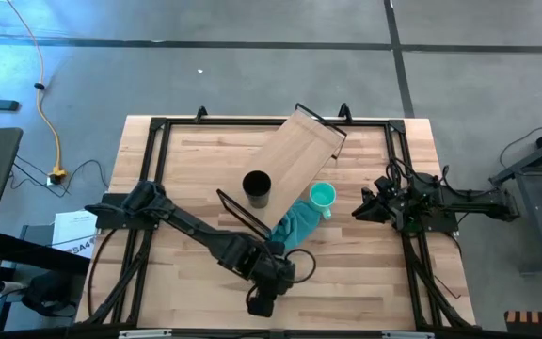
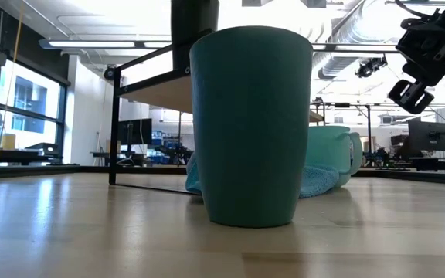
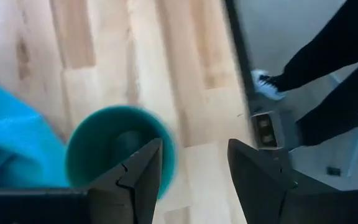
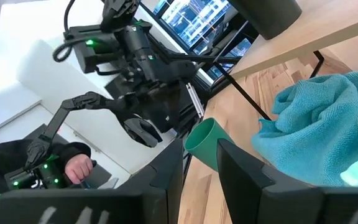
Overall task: Stack small to large cups/mugs on shelf
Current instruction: Put the green cup on the shelf
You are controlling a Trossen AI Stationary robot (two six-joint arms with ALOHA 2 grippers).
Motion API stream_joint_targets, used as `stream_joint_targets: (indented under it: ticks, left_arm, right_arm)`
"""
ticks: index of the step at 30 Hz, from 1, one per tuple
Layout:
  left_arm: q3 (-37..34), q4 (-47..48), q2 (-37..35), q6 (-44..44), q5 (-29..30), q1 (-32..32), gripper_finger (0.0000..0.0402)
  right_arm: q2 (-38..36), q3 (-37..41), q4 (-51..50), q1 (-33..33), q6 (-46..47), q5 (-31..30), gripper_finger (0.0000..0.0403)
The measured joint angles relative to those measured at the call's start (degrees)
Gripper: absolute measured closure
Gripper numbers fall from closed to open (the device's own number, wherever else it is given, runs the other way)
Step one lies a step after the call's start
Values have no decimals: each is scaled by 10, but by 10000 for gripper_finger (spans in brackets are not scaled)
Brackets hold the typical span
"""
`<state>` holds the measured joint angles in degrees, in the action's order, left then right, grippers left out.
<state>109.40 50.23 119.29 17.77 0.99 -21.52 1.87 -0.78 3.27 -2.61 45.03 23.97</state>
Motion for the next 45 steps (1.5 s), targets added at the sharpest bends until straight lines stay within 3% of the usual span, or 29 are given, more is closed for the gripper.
stream_joint_targets:
  ticks: [7, 25, 28, 37, 45]
  left_arm:
    - [1, -13, 32, -30, -31, 1, 229]
    - [0, -9, 58, -25, -6, 13, 232]
    - [0, -8, 58, -25, -3, 14, 255]
    - [0, -9, 58, -26, -10, 13, 388]
    - [0, -9, 58, -25, -9, 13, 398]
  right_arm:
    - [-1, 0, 1, 0, 4, -4, 313]
    - [7, 0, 0, 0, 14, -6, 313]
    - [7, 0, 0, 0, 12, -6, 313]
    - [7, 0, 0, 0, 10, -5, 313]
    - [7, 0, 0, 0, 10, -5, 313]
